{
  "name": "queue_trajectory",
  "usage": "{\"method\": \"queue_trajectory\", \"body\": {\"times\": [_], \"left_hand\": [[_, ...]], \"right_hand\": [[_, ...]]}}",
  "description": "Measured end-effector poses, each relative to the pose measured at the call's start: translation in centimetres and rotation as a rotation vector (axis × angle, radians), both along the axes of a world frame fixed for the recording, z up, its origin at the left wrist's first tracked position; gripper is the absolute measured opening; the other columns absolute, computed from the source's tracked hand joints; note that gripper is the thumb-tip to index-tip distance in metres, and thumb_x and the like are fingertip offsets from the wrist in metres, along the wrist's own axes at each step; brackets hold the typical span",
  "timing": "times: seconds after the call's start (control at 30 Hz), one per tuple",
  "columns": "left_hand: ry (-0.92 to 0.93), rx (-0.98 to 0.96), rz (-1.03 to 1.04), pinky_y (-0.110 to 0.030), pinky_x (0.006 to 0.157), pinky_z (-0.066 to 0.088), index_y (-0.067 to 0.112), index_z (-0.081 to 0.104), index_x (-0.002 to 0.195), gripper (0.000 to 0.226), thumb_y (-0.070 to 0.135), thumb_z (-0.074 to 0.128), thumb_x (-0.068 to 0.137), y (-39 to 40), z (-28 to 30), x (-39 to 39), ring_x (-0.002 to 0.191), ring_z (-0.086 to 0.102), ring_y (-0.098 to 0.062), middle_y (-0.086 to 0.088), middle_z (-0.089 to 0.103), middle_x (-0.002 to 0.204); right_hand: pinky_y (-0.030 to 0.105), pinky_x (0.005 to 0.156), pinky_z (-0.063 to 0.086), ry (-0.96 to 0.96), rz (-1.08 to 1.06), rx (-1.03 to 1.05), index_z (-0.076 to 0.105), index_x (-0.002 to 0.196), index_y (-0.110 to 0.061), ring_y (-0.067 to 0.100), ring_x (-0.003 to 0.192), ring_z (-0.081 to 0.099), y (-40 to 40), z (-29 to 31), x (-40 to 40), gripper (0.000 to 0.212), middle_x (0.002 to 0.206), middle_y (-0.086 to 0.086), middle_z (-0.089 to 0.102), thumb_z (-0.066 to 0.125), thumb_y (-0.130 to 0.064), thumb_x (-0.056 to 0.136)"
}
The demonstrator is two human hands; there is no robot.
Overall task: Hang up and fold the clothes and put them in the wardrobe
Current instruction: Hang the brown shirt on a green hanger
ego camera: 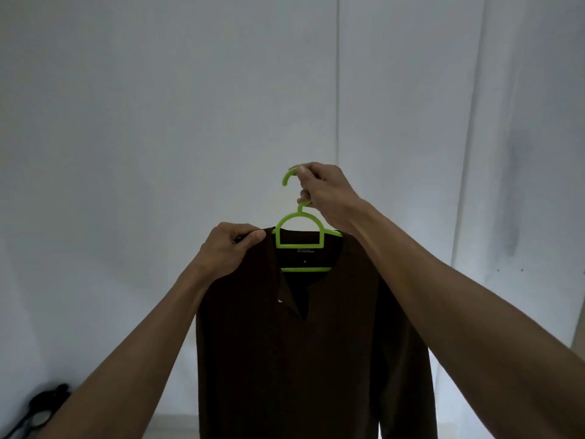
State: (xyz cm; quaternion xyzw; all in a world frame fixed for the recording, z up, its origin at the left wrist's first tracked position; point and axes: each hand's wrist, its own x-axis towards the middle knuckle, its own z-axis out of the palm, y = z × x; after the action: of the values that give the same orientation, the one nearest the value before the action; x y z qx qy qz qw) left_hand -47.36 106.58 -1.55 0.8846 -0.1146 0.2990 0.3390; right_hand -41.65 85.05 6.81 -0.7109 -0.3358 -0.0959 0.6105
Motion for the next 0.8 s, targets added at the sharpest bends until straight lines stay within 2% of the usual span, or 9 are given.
{"method": "queue_trajectory", "body": {"times": [0.07, 0.2, 0.3, 0.37, 0.47, 0.57, 0.63, 0.7, 0.8], "left_hand": [[-0.038, -0.051, 0.006, -0.029, 0.075, 0.051, 0.024, 0.079, 0.095, 0.024, 0.037, 0.058, 0.098, -0.5, 0.0, -0.2, 0.082, 0.070, -0.006, 0.010, 0.075, 0.084], [-0.151, -0.182, 0.004, -0.026, 0.069, 0.047, 0.017, 0.076, 0.081, 0.025, 0.031, 0.063, 0.097, -0.2, 1.5, -1.2, 0.069, 0.062, -0.006, 0.000, 0.069, 0.072], [0.070, -0.126, -0.078, -0.025, 0.076, 0.054, 0.022, 0.079, 0.091, 0.021, 0.041, 0.068, 0.090, 1.2, 2.4, -1.8, 0.080, 0.070, -0.010, -0.001, 0.076, 0.086], [0.207, -0.054, -0.026, -0.030, 0.081, 0.057, 0.027, 0.075, 0.099, 0.032, 0.054, 0.067, 0.083, 2.8, 1.7, -1.8, 0.088, 0.071, -0.013, 0.003, 0.075, 0.095], [0.340, -0.121, 0.050, -0.042, 0.081, 0.058, 0.018, 0.071, 0.096, 0.053, 0.067, 0.063, 0.078, 5.2, -1.2, -2.2, 0.087, 0.072, -0.023, -0.004, 0.074, 0.093], [0.293, -0.136, 0.113, -0.040, 0.062, 0.048, 0.000, 0.064, 0.083, 0.081, 0.079, 0.063, 0.066, 6.1, -2.9, -2.6, 0.062, 0.061, -0.021, -0.005, 0.064, 0.070], [0.148, -0.184, 0.152, -0.034, 0.058, 0.040, -0.006, 0.058, 0.075, 0.074, 0.068, 0.068, 0.071, 5.9, -2.6, -2.4, 0.058, 0.051, -0.018, -0.006, 0.053, 0.064], [0.014, -0.299, 0.134, -0.028, 0.056, 0.044, -0.003, 0.061, 0.073, 0.052, 0.047, 0.075, 0.079, 5.7, -1.6, -2.4, 0.059, 0.055, -0.015, -0.007, 0.057, 0.064], [0.050, -0.295, 0.051, -0.021, 0.060, 0.053, 0.003, 0.069, 0.079, 0.030, 0.031, 0.079, 0.079, 5.5, -0.5, -3.1, 0.065, 0.066, -0.012, -0.006, 0.070, 0.074]], "right_hand": [[0.033, 0.077, 0.060, -0.048, -0.064, 0.035, 0.068, 0.116, -0.003, 0.008, 0.058, 0.051, 0.4, -0.2, 0.0, 0.030, 0.072, 0.000, 0.044, 0.047, -0.023, 0.106], [0.023, 0.066, 0.055, -0.113, -0.113, -0.100, 0.069, 0.102, -0.011, 0.014, 0.064, 0.051, 0.1, -1.5, 0.0, 0.026, 0.072, 0.004, 0.044, 0.047, -0.024, 0.106], [0.025, 0.065, 0.054, -0.072, -0.128, -0.027, 0.068, 0.102, -0.010, 0.016, 0.065, 0.052, 0.4, -1.2, 0.2, 0.026, 0.072, 0.003, 0.046, 0.046, -0.023, 0.107], [0.025, 0.066, 0.054, -0.064, -0.138, 0.073, 0.067, 0.101, -0.009, 0.013, 0.064, 0.052, 0.4, 0.0, 0.2, 0.025, 0.071, 0.000, 0.047, 0.047, -0.021, 0.107], [0.030, 0.072, 0.057, -0.068, -0.162, 0.094, 0.068, 0.106, -0.006, 0.009, 0.063, 0.054, 0.1, 0.6, 0.6, 0.027, 0.073, -0.005, 0.051, 0.047, -0.023, 0.107], [0.031, 0.074, 0.058, -0.082, -0.186, 0.068, 0.069, 0.110, -0.005, 0.009, 0.063, 0.056, -0.8, 1.0, 1.1, 0.029, 0.075, -0.007, 0.051, 0.047, -0.024, 0.106], [0.027, 0.069, 0.055, -0.120, -0.210, 0.044, 0.069, 0.109, -0.006, 0.010, 0.063, 0.057, -1.4, 1.2, 1.4, 0.028, 0.072, -0.009, 0.051, 0.047, -0.024, 0.106], [0.023, 0.065, 0.054, -0.163, -0.220, -0.044, 0.069, 0.102, -0.012, 0.011, 0.062, 0.056, -1.6, 0.8, 1.6, 0.026, 0.071, -0.003, 0.051, 0.048, -0.025, 0.106], [0.024, 0.065, 0.056, -0.160, -0.174, -0.094, 0.070, 0.100, -0.014, 0.011, 0.062, 0.056, -0.6, -0.5, 1.6, 0.025, 0.071, 0.001, 0.048, 0.049, -0.027, 0.106]]}}
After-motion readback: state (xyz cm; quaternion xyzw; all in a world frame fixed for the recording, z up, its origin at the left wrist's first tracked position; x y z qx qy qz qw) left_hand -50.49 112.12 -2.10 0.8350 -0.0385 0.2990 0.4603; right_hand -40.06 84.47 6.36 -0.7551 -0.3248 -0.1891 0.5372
